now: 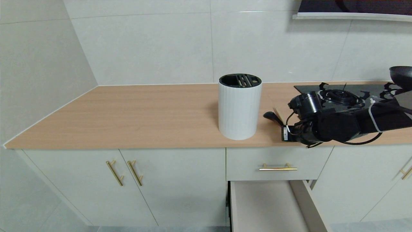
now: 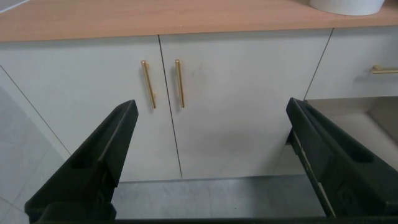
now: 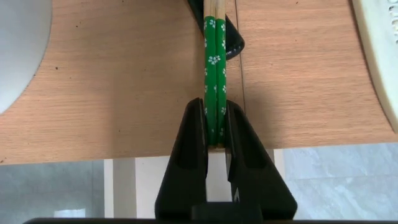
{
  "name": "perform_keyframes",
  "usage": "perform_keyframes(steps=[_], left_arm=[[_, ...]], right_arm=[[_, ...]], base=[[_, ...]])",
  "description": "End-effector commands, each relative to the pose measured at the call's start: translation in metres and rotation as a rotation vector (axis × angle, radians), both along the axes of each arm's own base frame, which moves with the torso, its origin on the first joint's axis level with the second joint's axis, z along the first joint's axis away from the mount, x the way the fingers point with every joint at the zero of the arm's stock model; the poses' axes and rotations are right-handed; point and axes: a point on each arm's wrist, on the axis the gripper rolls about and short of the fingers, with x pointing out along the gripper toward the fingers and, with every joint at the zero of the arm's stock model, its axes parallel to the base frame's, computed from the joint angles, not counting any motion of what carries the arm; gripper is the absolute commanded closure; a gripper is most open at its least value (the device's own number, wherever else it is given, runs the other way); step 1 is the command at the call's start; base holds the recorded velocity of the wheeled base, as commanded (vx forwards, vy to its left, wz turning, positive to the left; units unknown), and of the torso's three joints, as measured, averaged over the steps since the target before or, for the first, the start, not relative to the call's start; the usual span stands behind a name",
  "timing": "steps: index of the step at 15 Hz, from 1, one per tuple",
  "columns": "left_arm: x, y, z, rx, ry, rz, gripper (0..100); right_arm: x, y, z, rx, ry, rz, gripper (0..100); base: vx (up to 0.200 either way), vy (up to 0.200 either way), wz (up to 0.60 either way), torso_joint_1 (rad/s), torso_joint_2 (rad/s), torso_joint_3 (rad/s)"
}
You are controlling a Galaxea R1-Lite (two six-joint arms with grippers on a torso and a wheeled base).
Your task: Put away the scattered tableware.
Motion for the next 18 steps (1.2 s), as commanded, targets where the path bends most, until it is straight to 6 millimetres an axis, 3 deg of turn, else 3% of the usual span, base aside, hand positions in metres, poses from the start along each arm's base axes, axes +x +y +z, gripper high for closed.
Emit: perform_keyframes(steps=[1,4,6,10,13,18], left_arm=[[0.0,0.0,0.0,0.0,0.0,0.0,0],[0.0,0.0,0.0,0.0,0.0,0.0,0],[0.0,0.0,0.0,0.0,0.0,0.0,0],[0.0,0.0,0.0,0.0,0.0,0.0,0],[0.0,0.0,0.0,0.0,0.0,0.0,0],[0.0,0.0,0.0,0.0,0.0,0.0,0]], right_arm=[[-0.001,0.0,0.002,0.003,-0.005,0.001,100],[-0.002,0.0,0.005,0.005,-0.011,0.001,100],[-0.009,-0.001,0.017,0.014,-0.035,0.004,100],[-0.05,-0.001,0.061,0.052,-0.115,0.053,100],[-0.116,-0.005,0.105,0.06,-0.117,0.125,100],[-0.217,-0.048,0.143,0.151,-0.059,0.276,100]], base=[[0.0,0.0,0.0,0.0,0.0,0.0],[0.0,0.0,0.0,0.0,0.0,0.0],[0.0,0.0,0.0,0.0,0.0,0.0],[0.0,0.0,0.0,0.0,0.0,0.0],[0.0,0.0,0.0,0.0,0.0,0.0],[0.0,0.0,0.0,0.0,0.0,0.0]])
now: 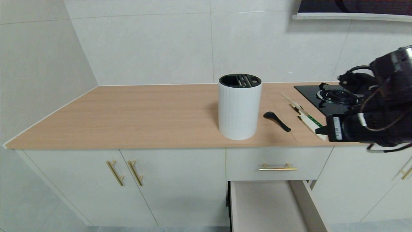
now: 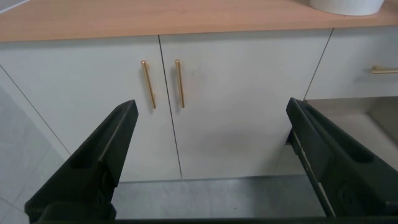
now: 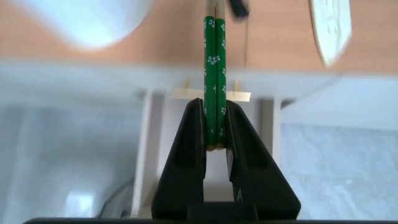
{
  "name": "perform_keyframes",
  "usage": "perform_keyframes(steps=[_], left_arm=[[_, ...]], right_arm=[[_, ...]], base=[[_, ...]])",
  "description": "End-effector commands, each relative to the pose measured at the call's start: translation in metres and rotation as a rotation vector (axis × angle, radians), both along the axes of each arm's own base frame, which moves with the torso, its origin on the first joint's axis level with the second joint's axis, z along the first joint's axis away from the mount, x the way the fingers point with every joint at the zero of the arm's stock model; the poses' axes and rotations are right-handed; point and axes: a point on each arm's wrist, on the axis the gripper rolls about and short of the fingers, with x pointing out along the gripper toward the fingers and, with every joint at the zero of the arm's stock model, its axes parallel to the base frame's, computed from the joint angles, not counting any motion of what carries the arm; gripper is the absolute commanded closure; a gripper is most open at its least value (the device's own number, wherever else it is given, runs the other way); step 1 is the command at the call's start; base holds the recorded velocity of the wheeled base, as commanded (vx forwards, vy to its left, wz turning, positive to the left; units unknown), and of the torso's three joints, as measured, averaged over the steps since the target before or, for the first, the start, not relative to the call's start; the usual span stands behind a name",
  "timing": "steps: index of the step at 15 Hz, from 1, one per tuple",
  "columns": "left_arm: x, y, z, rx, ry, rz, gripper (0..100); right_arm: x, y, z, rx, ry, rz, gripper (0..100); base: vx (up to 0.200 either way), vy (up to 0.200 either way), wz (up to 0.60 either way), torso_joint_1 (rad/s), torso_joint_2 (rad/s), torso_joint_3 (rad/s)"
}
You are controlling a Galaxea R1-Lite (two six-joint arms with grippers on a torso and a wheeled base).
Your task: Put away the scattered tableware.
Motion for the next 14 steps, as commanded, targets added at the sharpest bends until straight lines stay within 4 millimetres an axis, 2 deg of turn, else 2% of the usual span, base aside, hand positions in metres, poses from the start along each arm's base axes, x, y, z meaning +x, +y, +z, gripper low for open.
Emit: perform_keyframes(steps=[1,2,5,8,14], left_arm=[[0.0,0.0,0.0,0.0,0.0,0.0,0],[0.0,0.0,0.0,0.0,0.0,0.0,0],[0.0,0.0,0.0,0.0,0.0,0.0,0],[0.0,0.0,0.0,0.0,0.0,0.0,0],[0.0,0.0,0.0,0.0,0.0,0.0,0]], right_arm=[[-0.072,-0.028,0.027,0.077,-0.008,0.113,100],[-0.082,-0.029,0.028,0.095,0.016,0.161,100],[-0.094,-0.033,0.019,0.113,0.064,0.24,100],[-0.096,-0.031,0.01,0.135,0.106,0.334,100],[-0.097,-0.026,-0.013,0.063,0.173,0.463,100]], base=[[0.0,0.0,0.0,0.0,0.0,0.0],[0.0,0.0,0.0,0.0,0.0,0.0],[0.0,0.0,0.0,0.0,0.0,0.0],[0.0,0.0,0.0,0.0,0.0,0.0],[0.0,0.0,0.0,0.0,0.0,0.0]])
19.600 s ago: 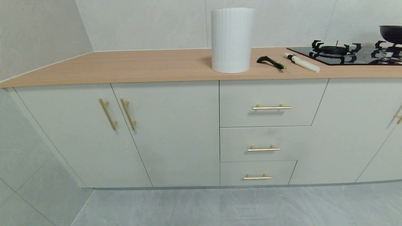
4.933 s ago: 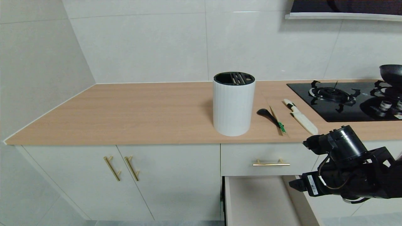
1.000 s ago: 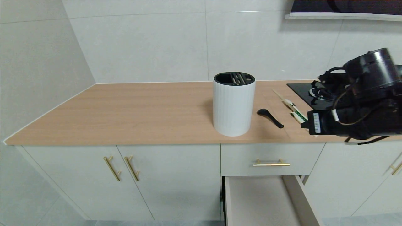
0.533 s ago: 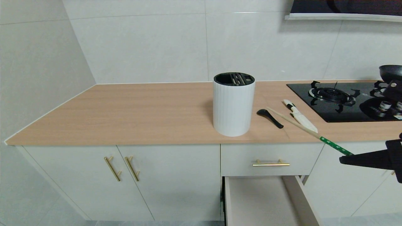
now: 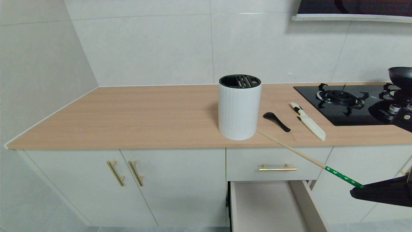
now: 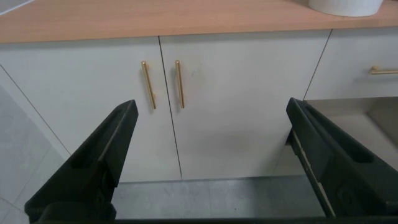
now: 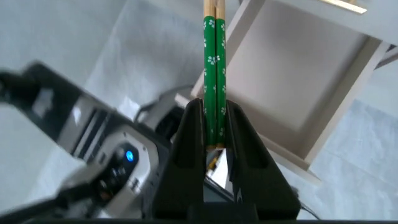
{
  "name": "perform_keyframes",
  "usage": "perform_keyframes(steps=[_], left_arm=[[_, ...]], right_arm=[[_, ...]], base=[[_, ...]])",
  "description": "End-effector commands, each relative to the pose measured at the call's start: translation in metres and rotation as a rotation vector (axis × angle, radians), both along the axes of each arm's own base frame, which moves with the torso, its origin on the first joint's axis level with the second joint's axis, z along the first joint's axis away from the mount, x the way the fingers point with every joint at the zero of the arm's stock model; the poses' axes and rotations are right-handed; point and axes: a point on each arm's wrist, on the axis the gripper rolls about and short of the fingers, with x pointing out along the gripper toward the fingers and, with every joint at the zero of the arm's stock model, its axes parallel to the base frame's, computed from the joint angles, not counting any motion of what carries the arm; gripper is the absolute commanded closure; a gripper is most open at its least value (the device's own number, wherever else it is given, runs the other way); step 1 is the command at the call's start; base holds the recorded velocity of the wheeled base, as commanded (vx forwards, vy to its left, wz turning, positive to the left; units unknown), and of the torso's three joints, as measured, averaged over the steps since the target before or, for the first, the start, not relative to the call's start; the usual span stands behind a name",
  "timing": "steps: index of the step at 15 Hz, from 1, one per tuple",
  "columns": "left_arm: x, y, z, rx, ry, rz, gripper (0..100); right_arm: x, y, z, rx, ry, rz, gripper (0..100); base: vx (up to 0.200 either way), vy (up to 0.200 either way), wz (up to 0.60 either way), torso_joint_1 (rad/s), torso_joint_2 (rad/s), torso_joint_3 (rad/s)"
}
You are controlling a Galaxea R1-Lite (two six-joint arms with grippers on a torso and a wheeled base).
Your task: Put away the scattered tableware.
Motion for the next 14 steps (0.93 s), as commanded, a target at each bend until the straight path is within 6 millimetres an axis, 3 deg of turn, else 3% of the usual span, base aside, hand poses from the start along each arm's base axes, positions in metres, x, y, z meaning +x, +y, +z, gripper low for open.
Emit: perform_keyframes(steps=[1,6,14], left_arm=[[0.0,0.0,0.0,0.0,0.001,0.0,0],[0.0,0.0,0.0,0.0,0.0,0.0,0],[0.0,0.0,0.0,0.0,0.0,0.0,0]], right_arm=[[0.002,0.004,-0.006,-0.016,0.029,0.019,100],[0.006,0.009,-0.013,-0.034,0.059,0.035,100],[0.009,0.011,-0.018,-0.037,0.061,0.035,100]], base=[[0.0,0.0,0.0,0.0,0.0,0.0],[0.0,0.0,0.0,-0.006,0.02,0.009],[0.0,0.0,0.0,-0.175,0.44,0.253]])
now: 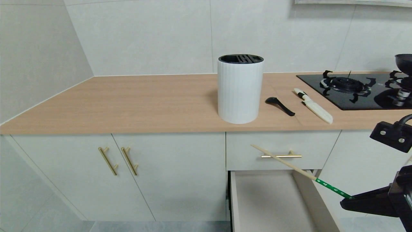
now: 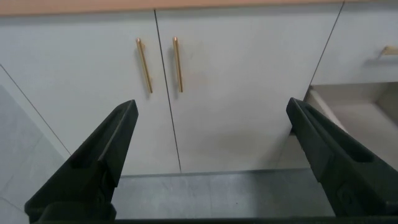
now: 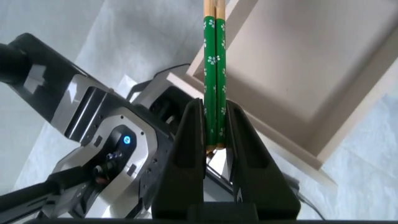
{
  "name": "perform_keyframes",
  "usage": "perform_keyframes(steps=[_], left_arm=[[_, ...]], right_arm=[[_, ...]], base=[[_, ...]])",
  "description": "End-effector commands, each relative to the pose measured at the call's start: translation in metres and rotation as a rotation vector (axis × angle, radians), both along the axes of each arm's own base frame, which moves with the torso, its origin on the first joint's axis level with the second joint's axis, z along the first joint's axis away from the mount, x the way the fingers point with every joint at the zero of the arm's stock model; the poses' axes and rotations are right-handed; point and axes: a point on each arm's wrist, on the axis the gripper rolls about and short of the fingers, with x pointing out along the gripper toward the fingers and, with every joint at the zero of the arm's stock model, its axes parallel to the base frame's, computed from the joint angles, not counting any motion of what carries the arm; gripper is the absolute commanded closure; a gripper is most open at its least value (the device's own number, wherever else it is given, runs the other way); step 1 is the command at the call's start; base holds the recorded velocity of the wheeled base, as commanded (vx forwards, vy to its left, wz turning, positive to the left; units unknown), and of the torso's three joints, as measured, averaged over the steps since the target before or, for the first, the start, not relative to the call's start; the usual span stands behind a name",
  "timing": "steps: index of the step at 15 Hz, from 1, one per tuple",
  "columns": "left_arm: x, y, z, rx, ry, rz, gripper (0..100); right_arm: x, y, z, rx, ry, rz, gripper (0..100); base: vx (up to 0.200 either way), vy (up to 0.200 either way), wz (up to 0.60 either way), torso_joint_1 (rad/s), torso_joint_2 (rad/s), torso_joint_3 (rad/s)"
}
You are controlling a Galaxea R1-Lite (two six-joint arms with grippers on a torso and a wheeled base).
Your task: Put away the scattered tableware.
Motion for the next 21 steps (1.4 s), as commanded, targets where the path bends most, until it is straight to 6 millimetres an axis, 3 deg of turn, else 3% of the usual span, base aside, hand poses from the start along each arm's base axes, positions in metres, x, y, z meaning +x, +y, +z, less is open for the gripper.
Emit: perform_keyframes(steps=[1,13,16,19,21], left_arm=[[0.0,0.0,0.0,0.0,0.0,0.0,0],[0.0,0.0,0.0,0.0,0.0,0.0,0],[0.0,0.0,0.0,0.0,0.0,0.0,0],[0.0,0.0,0.0,0.0,0.0,0.0,0],[0.0,0.0,0.0,0.0,0.0,0.0,0]], right_arm=[[0.002,0.001,-0.002,-0.007,0.012,0.0,100],[0.006,0.004,-0.01,-0.036,0.03,0.015,100],[0.01,0.006,-0.012,-0.039,0.035,0.009,100],[0.022,0.012,-0.017,-0.03,0.03,-0.002,100],[0.041,0.017,-0.029,-0.058,0.07,-0.039,100]], base=[[0.0,0.0,0.0,-0.183,0.49,0.29],[0.0,0.0,0.0,-0.14,0.45,0.31],[0.0,0.0,0.0,-0.028,0.13,0.082],[0.0,0.0,0.0,0.0,0.0,0.0],[0.0,0.0,0.0,0.0,0.0,0.0]])
